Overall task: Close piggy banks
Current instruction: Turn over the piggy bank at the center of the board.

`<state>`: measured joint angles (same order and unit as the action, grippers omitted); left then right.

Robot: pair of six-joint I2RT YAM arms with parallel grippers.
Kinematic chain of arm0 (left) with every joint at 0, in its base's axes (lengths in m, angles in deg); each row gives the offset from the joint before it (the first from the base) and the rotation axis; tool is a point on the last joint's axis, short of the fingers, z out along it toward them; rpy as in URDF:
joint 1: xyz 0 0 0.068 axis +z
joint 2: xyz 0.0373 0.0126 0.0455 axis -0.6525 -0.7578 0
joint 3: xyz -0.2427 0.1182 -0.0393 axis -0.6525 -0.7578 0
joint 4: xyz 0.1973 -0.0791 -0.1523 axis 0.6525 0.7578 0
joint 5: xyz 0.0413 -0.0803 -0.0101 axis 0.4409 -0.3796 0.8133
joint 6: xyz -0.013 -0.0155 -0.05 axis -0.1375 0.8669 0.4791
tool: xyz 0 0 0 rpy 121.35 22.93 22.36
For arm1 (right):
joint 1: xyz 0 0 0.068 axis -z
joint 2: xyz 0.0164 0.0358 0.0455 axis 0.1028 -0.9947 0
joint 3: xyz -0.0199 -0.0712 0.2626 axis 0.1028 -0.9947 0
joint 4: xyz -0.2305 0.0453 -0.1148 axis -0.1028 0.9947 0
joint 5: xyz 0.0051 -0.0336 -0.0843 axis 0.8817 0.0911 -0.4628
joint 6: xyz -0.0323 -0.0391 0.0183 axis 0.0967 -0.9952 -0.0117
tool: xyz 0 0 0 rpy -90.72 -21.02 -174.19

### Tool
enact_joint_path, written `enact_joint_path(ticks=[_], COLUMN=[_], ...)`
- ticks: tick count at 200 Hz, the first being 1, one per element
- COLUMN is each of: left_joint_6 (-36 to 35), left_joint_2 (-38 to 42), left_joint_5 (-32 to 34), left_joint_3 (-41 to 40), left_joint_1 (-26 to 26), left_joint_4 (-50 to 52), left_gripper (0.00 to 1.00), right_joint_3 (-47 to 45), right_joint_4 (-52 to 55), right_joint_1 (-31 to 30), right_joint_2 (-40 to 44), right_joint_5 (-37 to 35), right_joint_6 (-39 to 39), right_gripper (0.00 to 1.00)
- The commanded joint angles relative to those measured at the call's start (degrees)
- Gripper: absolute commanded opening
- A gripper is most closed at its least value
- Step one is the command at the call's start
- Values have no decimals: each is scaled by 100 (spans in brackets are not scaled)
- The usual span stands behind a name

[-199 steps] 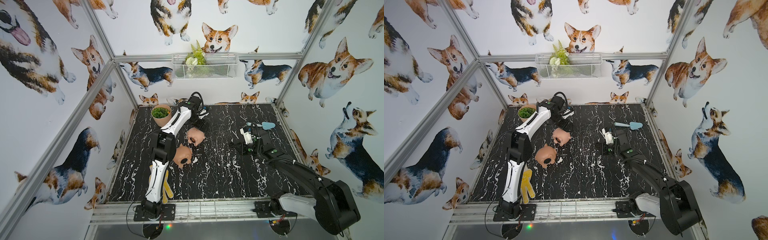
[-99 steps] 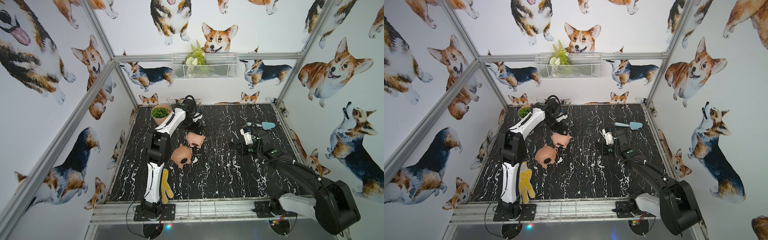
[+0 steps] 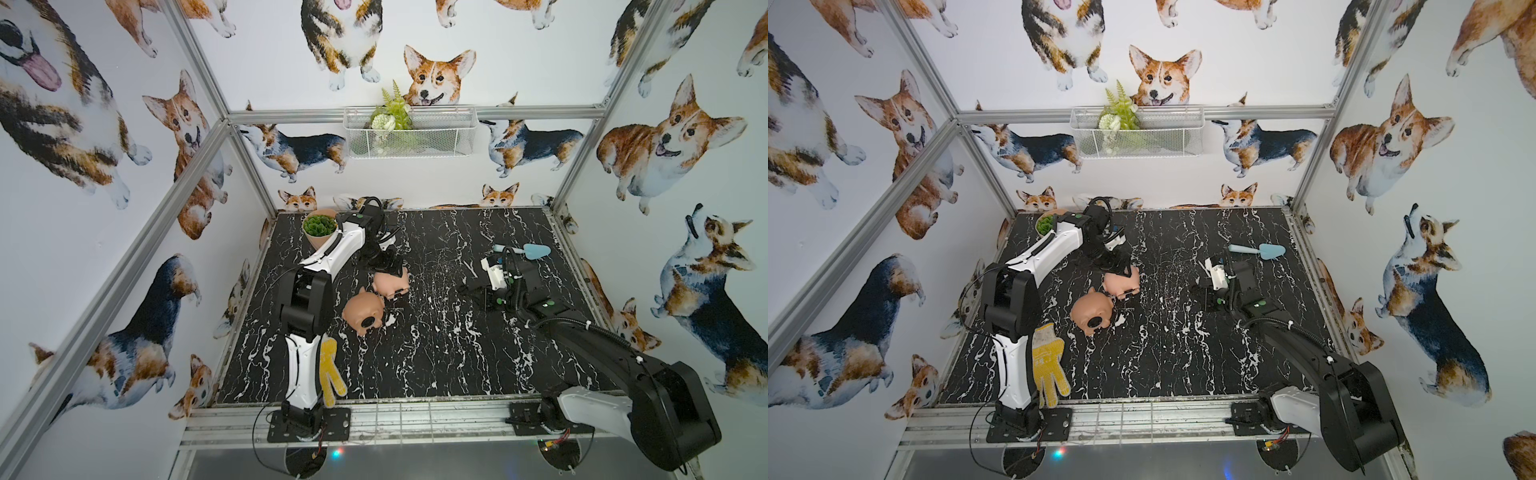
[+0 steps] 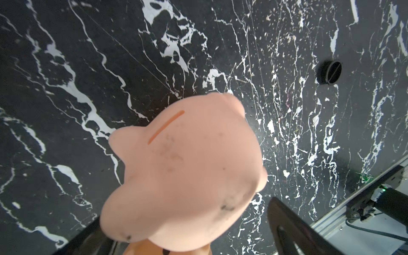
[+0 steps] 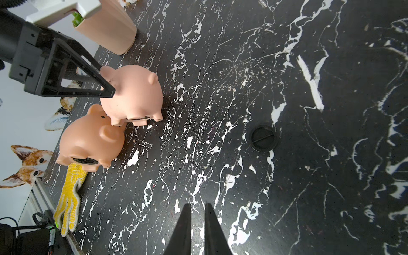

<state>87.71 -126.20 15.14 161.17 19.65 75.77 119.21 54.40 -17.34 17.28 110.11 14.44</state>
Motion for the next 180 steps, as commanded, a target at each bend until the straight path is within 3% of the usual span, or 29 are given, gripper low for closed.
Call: enact_joint_path(ticks=[1,39,88,118,180], left_joint_6=[337,673,930,1025,1124], left_joint_2=[242,533,673,846,1449], left_joint_5=[-489,-836,-974,-864,-759], left_joint_3=[-337,-819,-995,-1081,-1181], left_joint_1=[-57,-160,-336,-346,-346], left_joint_4=[-256,-743,-1000,-1080,-1089], left_gripper=[100,100,99,98,97], right_joint_3=[5,-5,82,640,1844], right_joint_4=[-106,-94,166,723,1492], right_joint_1=[-8,-9,48,57,25], right_joint_2=[19,19,-141,-662,-1902], right_joint_5=[-73,-161,-1073,-1549,-1770], right_joint_6=[39,44,145,456,1476], right_gripper=[15,15,15,15,16])
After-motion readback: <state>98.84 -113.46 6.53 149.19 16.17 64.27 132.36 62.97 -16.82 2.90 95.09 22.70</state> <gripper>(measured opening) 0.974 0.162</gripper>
